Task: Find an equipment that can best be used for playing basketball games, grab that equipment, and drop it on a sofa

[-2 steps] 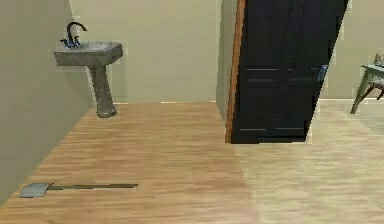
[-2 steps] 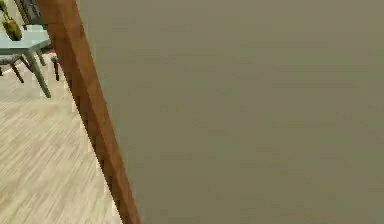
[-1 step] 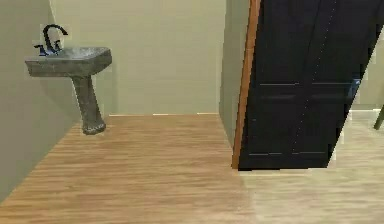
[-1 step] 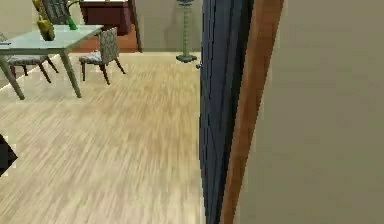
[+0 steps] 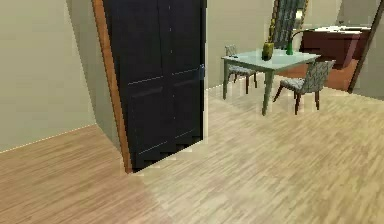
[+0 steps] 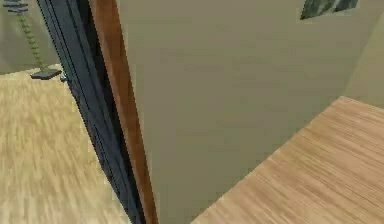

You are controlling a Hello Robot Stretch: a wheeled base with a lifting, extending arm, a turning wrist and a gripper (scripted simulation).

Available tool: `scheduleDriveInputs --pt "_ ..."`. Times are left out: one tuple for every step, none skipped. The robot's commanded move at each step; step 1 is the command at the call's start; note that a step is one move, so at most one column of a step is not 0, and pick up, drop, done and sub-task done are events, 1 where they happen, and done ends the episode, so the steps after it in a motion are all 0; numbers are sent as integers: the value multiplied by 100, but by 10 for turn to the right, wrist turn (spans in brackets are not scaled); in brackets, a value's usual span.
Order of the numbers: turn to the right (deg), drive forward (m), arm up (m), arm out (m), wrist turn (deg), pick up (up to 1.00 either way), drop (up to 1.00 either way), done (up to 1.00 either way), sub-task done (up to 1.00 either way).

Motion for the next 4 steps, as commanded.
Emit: scheduleDriveInputs --pt "0 45 0 0 0 0 0 0 0" --pt "450 0 0 0 0 0 0 0 0" --pt "30 0 0 0 0 0 0 0 0" --pt "0 100 0 0 0 0 0 0 0"
